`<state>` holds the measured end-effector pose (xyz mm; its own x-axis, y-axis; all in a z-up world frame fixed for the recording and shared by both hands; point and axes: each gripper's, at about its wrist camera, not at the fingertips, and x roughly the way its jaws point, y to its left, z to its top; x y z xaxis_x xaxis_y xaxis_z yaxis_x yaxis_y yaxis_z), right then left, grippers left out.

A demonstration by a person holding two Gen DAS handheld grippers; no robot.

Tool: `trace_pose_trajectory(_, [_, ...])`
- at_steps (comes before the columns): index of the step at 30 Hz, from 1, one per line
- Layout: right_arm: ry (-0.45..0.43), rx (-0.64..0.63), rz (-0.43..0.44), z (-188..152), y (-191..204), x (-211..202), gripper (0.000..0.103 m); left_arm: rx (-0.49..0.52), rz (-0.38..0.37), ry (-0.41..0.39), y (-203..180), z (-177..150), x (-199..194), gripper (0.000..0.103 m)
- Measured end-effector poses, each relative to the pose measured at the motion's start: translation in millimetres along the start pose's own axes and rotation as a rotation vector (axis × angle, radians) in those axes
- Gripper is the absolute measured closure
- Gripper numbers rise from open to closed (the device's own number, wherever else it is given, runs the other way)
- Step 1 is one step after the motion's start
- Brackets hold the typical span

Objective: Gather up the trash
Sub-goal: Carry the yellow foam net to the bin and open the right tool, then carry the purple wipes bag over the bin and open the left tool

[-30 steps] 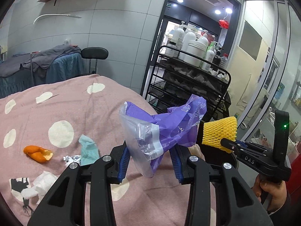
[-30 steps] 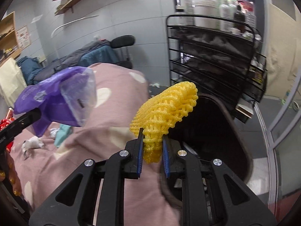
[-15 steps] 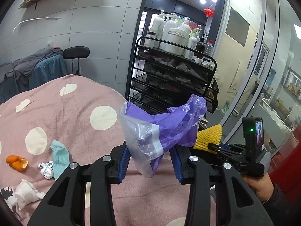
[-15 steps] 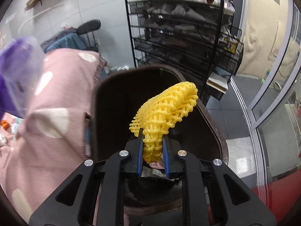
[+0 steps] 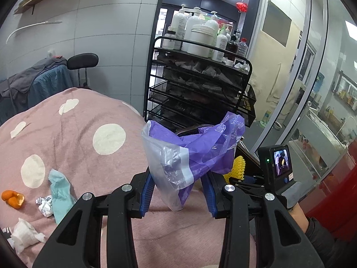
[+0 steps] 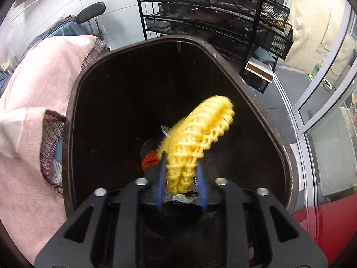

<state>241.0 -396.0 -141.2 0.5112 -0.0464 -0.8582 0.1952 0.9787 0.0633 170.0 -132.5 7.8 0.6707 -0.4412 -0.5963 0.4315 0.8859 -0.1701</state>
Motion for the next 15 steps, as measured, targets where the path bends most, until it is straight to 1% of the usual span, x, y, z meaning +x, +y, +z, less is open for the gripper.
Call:
trace_pose_trajectory(1, [-0.001, 0.001, -0.003, 0, 0, 1, 0.053, 0.001, 0.0, 0.001, -1, 0, 1, 0.064])
trace_pose_trajectory(2, [-0.006, 0.004, -0.005, 0, 0, 1, 0.045, 0.002, -0.001, 0.003, -1, 0, 1, 0.064])
trace_pose_trajectory(6, [-0.021, 0.008, 0.006, -2, 1, -5, 0.041, 0.013, -0.004, 0.013, -4, 0, 5, 0.064])
trace_pose_trajectory(7, [-0.027, 0.011, 0.011, -2, 1, -8, 0.039, 0.017, -0.005, 0.016, -5, 0, 7, 0.064])
trace_pose_trajectory(11, [-0.058, 0.025, 0.033, -9, 2, -24, 0.032, 0.028, -0.012, 0.026, -11, 2, 13, 0.064])
trace_pose_trajectory(15, [-0.092, 0.042, 0.045, -15, 0, -41, 0.029, 0.046, -0.023, 0.034, -19, 7, 21, 0.064])
